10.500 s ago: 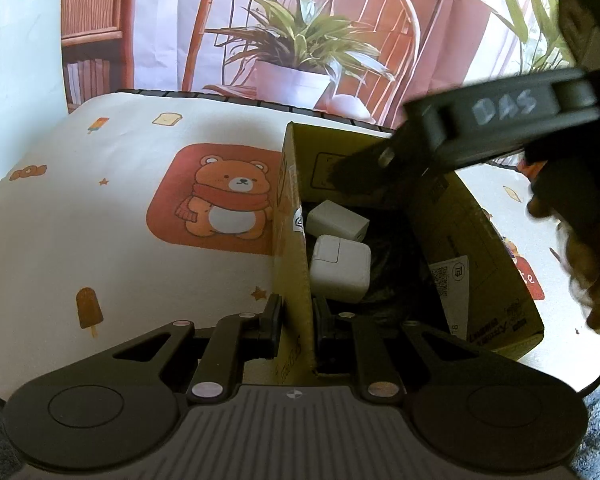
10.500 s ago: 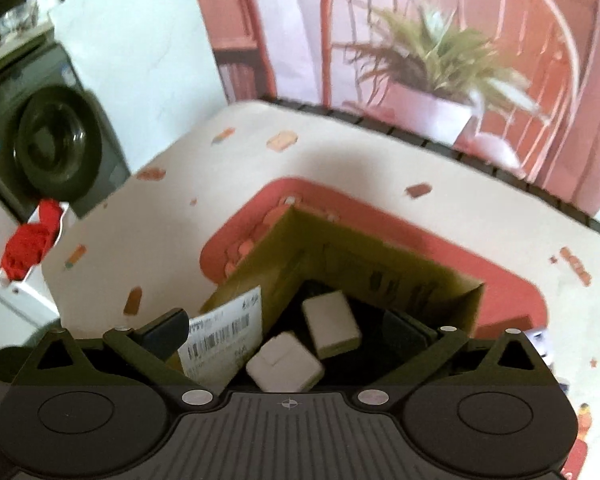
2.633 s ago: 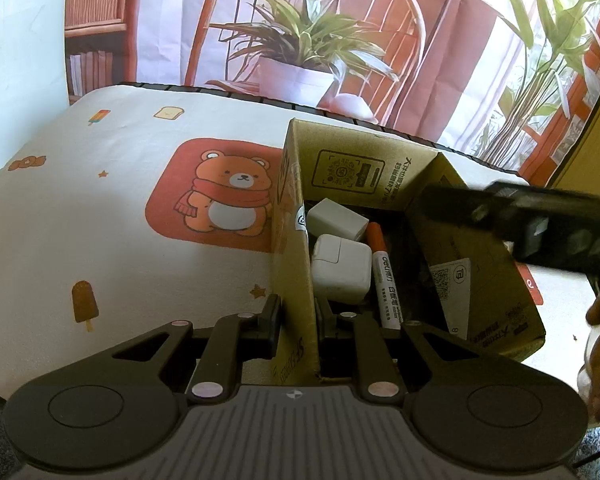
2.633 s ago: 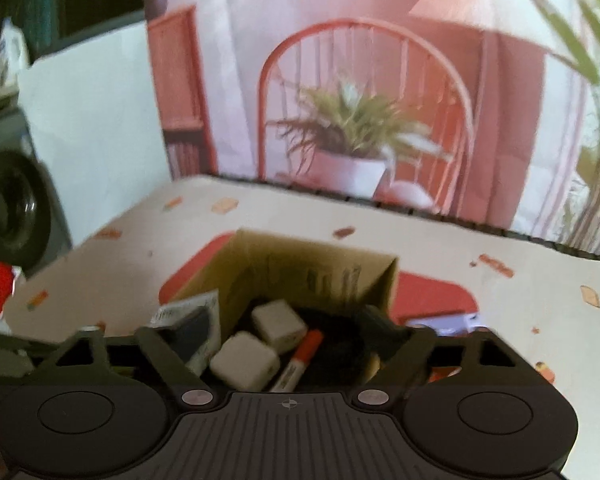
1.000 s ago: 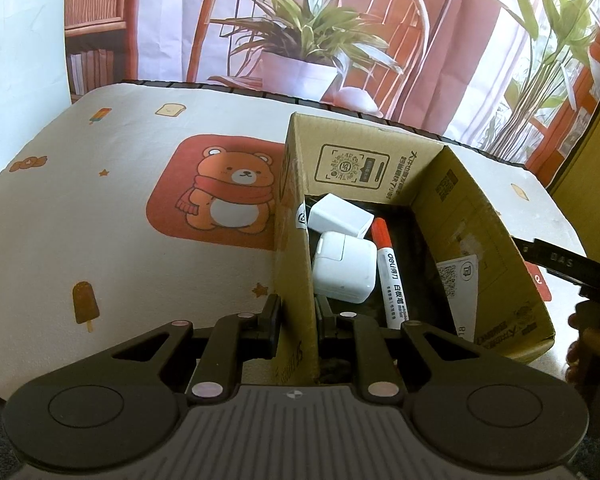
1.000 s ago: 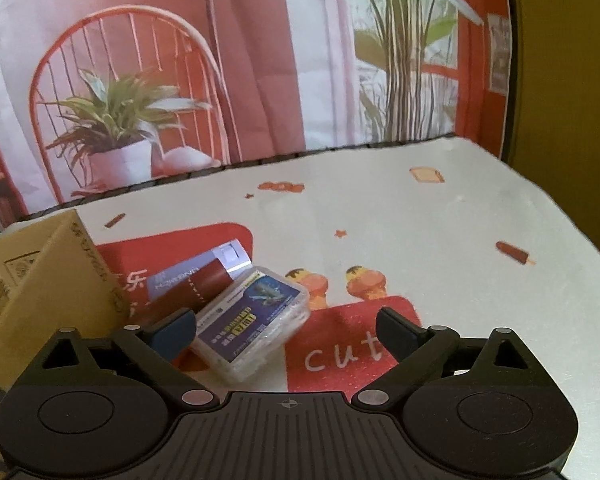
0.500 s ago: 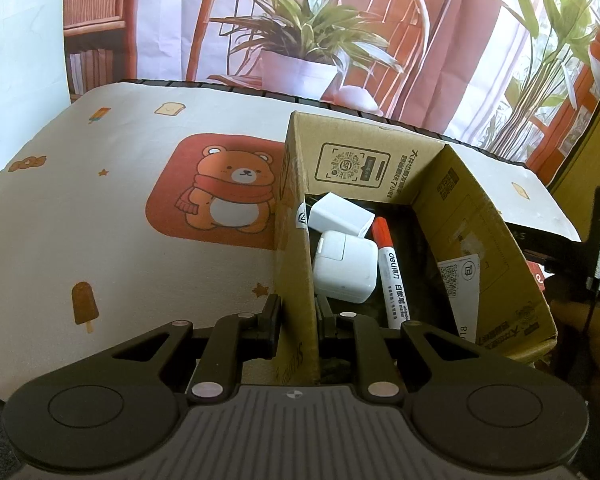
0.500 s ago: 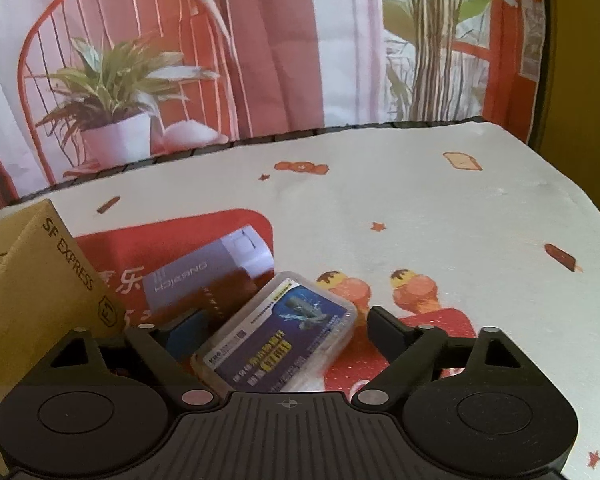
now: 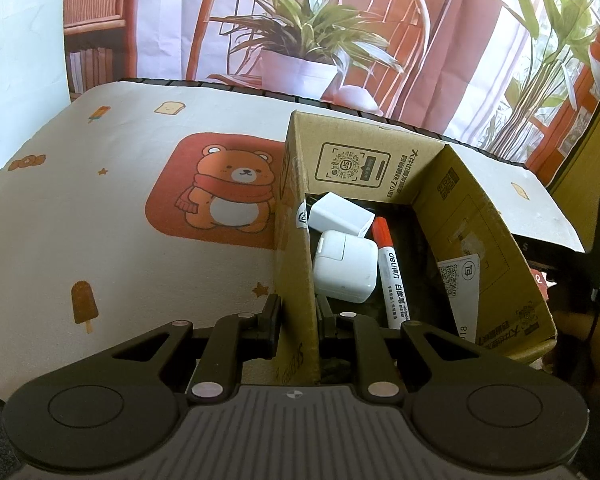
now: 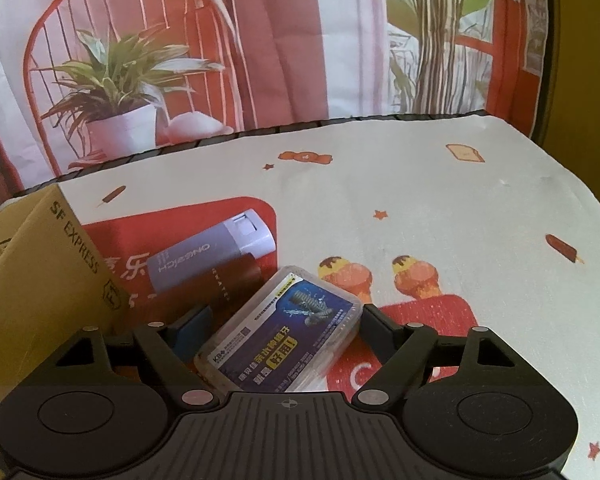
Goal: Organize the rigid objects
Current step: 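Move the right gripper to the clear plastic card case, then grasp the clear card case with the right gripper and lift it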
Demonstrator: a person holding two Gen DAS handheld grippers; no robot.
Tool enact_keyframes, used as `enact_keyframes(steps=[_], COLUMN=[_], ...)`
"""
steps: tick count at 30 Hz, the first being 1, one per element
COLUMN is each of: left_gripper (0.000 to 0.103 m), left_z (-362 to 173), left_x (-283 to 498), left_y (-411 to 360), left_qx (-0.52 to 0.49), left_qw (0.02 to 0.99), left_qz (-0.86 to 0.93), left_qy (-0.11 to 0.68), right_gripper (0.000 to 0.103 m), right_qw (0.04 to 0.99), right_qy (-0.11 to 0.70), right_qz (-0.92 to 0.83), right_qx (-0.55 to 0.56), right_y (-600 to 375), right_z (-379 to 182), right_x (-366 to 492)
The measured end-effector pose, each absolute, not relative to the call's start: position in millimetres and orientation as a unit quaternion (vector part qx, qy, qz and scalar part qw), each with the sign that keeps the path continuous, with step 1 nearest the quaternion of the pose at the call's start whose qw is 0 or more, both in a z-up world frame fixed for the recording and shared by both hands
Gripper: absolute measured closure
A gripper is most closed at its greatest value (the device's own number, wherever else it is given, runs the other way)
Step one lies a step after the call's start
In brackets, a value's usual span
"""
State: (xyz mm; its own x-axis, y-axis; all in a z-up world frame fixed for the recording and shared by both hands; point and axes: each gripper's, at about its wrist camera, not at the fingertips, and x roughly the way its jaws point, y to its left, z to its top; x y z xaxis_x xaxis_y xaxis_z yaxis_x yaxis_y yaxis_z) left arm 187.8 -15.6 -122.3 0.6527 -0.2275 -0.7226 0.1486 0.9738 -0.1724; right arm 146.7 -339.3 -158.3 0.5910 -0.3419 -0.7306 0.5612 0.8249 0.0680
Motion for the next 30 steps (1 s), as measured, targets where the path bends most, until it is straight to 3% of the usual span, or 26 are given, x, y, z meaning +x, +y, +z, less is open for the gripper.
enact_keyframes(steps=[5, 11, 13, 15, 20, 25, 27, 30], left_gripper=[0.085, 0.085, 0.085, 0.085, 0.085, 0.085, 0.085, 0.085], left_z=[-122, -122, -122, -122, -122, -122, -122, -122], left_x=[187, 188, 188, 188, 188, 188, 188, 188], left_y=[-15, -16, -16, -16, -16, -16, -16, -16], left_qx=[-0.049, -0.049, -0.049, -0.049, -0.049, -0.049, -0.049, -0.049], left_qw=[0.908, 0.908, 0.908, 0.908, 0.908, 0.908, 0.908, 0.908], left_qz=[-0.103, -0.103, -0.104, -0.103, -0.103, -0.103, -0.103, -0.103], left_qy=[0.404, 0.404, 0.404, 0.404, 0.404, 0.404, 0.404, 0.404], right_gripper=[0.035, 0.034, 0.029, 0.017, 0.015, 0.026, 0.036, 0.041], right_qw=[0.884, 0.887, 0.885, 0.881, 0.868, 0.867, 0.870, 0.872], right_qy=[0.363, 0.370, 0.372, 0.377, 0.396, 0.402, 0.402, 0.402], right_qz=[-0.249, -0.241, -0.249, -0.264, -0.275, -0.260, -0.251, -0.248], right_qx=[0.156, 0.134, 0.125, 0.112, 0.123, 0.141, 0.135, 0.129], right_y=[-338, -331, -327, -322, -318, -319, -316, -314], right_z=[-156, -154, -153, -151, -152, -153, -153, -151], right_x=[136, 132, 131, 131, 129, 127, 128, 129])
